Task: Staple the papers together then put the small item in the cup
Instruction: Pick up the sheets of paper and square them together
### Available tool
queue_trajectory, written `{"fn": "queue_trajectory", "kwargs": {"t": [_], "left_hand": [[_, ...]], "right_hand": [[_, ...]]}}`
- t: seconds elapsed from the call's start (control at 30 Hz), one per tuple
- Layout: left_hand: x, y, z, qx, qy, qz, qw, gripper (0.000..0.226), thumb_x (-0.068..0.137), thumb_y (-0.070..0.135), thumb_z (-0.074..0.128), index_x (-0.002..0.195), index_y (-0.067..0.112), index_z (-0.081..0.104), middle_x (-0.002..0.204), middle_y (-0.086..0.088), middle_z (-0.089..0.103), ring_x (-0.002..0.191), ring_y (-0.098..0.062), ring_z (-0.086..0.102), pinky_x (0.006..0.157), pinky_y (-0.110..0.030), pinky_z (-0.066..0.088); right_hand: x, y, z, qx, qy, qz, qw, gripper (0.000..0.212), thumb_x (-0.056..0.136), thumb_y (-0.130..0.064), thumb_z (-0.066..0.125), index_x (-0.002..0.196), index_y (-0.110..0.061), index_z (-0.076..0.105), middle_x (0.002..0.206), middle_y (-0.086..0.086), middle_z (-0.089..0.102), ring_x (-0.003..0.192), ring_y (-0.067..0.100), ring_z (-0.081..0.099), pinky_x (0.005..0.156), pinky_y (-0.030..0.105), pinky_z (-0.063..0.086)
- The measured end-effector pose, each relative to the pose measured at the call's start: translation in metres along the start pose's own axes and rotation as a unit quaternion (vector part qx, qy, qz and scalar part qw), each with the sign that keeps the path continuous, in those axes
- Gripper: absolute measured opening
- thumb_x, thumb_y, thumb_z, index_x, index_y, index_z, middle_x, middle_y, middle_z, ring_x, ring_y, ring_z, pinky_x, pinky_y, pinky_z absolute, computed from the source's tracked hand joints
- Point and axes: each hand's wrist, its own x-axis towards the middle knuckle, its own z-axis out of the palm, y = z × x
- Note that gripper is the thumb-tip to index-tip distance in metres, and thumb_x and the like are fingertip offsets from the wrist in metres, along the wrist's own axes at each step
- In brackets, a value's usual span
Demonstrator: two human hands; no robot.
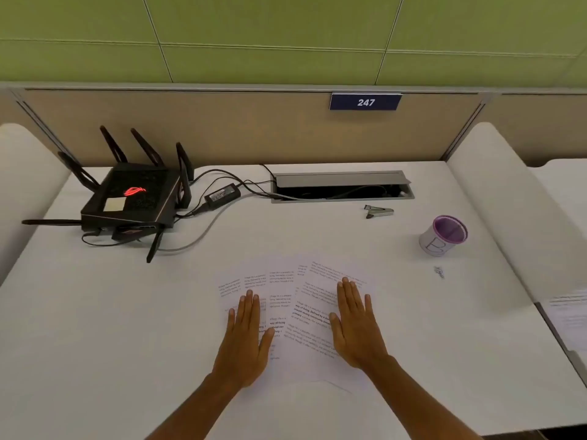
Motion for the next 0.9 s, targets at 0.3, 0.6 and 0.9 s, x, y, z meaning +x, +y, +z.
{"fn": "queue_trajectory", "kwargs": {"t": [0.3, 0.6, 0.9], "left_hand": [[0.017, -0.023, -0.029, -0.14, 0.17, -0.067, 0.973, 0.074, 0.102, 0.047, 0.055, 0.166, 0.037, 0.019, 0.127, 0.005, 0.073, 0.138, -0.039, 0.06, 0.12, -0.059, 0.045], [0.037, -0.052, -0.02, -0.006, 0.008, -0.159, 0.987, 0.117, 0.089, 0.082, 0.041, 0.167, 0.017, -0.017, 0.178, -0.008, -0.02, 0.165, -0.03, -0.018, 0.129, -0.065, -0.01], [0.038, -0.033, -0.005, 0.009, -0.001, -0.114, 0.993, 0.145, 0.055, 0.111, 0.006, 0.161, 0.02, -0.032, 0.174, -0.006, -0.031, 0.163, -0.03, -0.024, 0.125, -0.056, -0.021]], "right_hand": [[0.019, 0.009, -0.013, 0.138, 0.162, 0.191, 0.958, 0.05, 0.089, -0.028, 0.077, 0.135, -0.017, 0.059, 0.119, -0.001, 0.072, 0.122, 0.027, 0.06, 0.102, 0.051, 0.053], [0.014, 0.012, 0.009, 0.054, 0.007, 0.236, 0.97, 0.13, 0.074, -0.086, 0.059, 0.162, -0.006, 0.009, 0.171, 0.014, 0.016, 0.159, 0.033, 0.013, 0.128, 0.056, 0.014], [0.025, -0.013, 0.015, 0.064, -0.037, 0.179, 0.981, 0.132, 0.076, -0.081, 0.064, 0.164, -0.009, -0.004, 0.174, 0.01, 0.001, 0.161, 0.029, -0.001, 0.131, 0.051, 0.006]]}}
